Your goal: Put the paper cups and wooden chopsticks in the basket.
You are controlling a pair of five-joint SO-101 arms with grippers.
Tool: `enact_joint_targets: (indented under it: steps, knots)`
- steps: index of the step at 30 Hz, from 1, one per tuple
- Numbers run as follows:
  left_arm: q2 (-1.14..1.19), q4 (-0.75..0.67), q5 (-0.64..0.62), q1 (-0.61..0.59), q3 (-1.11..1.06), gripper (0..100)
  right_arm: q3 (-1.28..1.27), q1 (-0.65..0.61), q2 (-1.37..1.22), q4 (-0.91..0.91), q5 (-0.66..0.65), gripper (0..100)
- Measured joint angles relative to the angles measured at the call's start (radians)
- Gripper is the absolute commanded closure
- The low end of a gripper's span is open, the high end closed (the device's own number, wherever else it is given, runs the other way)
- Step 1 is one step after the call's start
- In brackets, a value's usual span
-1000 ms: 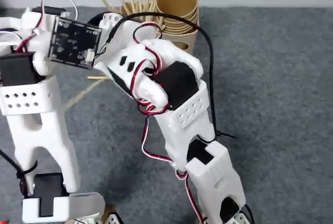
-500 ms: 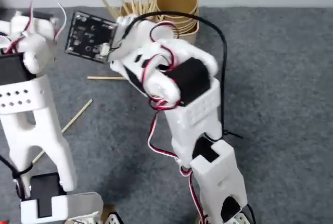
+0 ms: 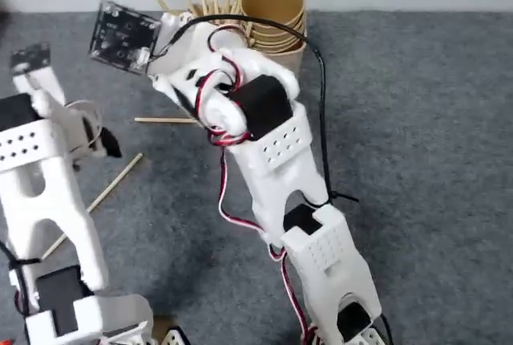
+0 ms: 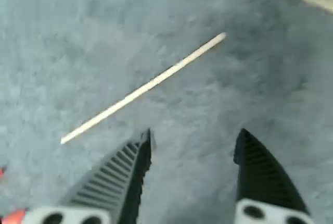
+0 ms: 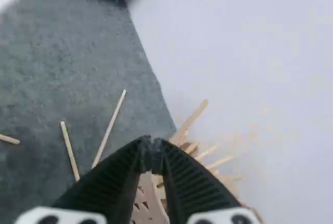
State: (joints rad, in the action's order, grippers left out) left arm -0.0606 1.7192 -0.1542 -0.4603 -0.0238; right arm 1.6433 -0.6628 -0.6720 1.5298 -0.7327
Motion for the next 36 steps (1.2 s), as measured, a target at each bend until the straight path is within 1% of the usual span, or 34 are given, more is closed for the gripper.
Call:
enact_joint_targets:
  steps: [3, 5, 9, 13, 16, 18, 21, 26, 29, 31, 34, 36]
  knots:
    - [0.091, 0.000, 0.000, -0.071, -0.034, 75, 0.000, 0.066, 0.000, 0.000, 0.000, 99.0]
    - [0.161, -0.005, -0.014, -0.094, -0.034, 75, 0.000, 0.107, 0.002, 0.000, 0.000, 99.0]
    - [0.256, 0.005, -0.130, -0.101, -0.037, 75, 0.000, 0.173, 0.003, 0.000, 0.000, 99.0]
    - [0.305, 0.008, -0.224, -0.095, -0.040, 74, 0.000, 0.186, 0.003, 0.000, 0.002, 99.0]
    - [0.334, 0.008, -0.236, -0.095, -0.040, 74, 0.000, 0.180, 0.003, 0.000, 0.002, 99.0]
    - [0.338, 0.008, -0.222, -0.095, -0.040, 74, 0.000, 0.186, 0.003, 0.000, 0.002, 99.0]
    - [0.338, 0.008, -0.109, -0.091, -0.040, 74, 0.000, 0.184, 0.003, 0.000, 0.002, 99.0]
    - [0.338, 0.008, 0.157, -0.087, 0.029, 74, 0.000, 0.181, 0.003, 0.000, 0.002, 99.0]
    - [0.338, 0.008, 0.361, -0.106, 0.061, 74, 0.000, 0.187, 0.003, 0.000, 0.002, 99.0]
    - [0.338, 0.006, 0.520, -0.135, 0.066, 74, 0.000, 0.186, 0.003, 0.000, 0.002, 99.0]
    - [0.341, -0.029, 0.760, -0.173, 0.068, 75, 0.000, 0.186, 0.003, 0.000, 0.000, 99.0]
    - [0.344, -0.075, 0.898, -0.187, 0.068, 75, 0.000, 0.186, 0.003, 0.000, 0.000, 99.0]
